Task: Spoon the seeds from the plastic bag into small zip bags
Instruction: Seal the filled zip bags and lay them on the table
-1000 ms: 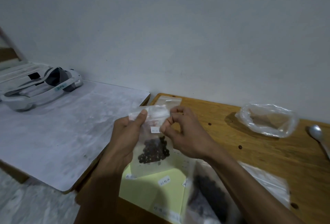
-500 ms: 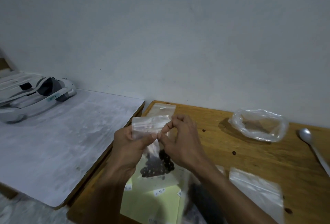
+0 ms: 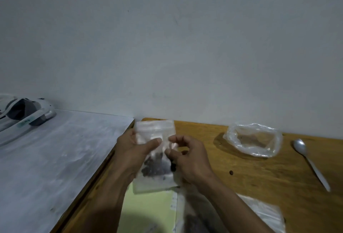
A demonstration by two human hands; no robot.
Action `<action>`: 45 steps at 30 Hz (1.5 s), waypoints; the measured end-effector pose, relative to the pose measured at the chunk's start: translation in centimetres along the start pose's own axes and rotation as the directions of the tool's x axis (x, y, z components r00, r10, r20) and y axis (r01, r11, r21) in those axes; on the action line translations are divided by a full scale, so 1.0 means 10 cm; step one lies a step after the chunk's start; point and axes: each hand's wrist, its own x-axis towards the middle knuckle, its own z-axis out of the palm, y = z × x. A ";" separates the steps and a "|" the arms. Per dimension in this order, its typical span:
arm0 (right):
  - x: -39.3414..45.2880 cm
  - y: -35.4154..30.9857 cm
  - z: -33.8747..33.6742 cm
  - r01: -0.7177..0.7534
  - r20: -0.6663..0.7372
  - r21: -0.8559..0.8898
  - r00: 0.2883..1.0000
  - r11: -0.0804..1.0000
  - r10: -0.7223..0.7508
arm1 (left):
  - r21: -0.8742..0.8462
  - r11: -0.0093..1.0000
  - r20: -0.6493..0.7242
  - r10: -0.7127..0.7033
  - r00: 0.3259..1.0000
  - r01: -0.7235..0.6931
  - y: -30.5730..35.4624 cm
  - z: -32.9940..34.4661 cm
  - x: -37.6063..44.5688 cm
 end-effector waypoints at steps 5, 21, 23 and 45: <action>0.48 0.18 -0.08 -0.091 -0.194 -0.020 0.977 0.996 0.085 | 0.259 0.966 0.114 -0.032 0.993 0.002 -0.20 0.25 0.28; 0.93 0.43 -0.27 -0.107 -0.144 -0.630 0.989 0.770 0.021 | 0.652 0.728 0.217 0.091 0.972 -0.213 -0.48 0.85 0.62; 0.89 0.41 -0.28 -0.080 -0.121 -0.642 0.993 0.762 0.003 | 0.669 0.706 0.217 0.112 0.970 -0.231 -0.46 0.82 0.58; -0.60 -0.12 -1.67 0.100 0.280 -0.793 0.936 0.601 0.214 | 0.574 0.730 0.589 -0.052 0.806 -0.372 -0.11 1.07 -1.12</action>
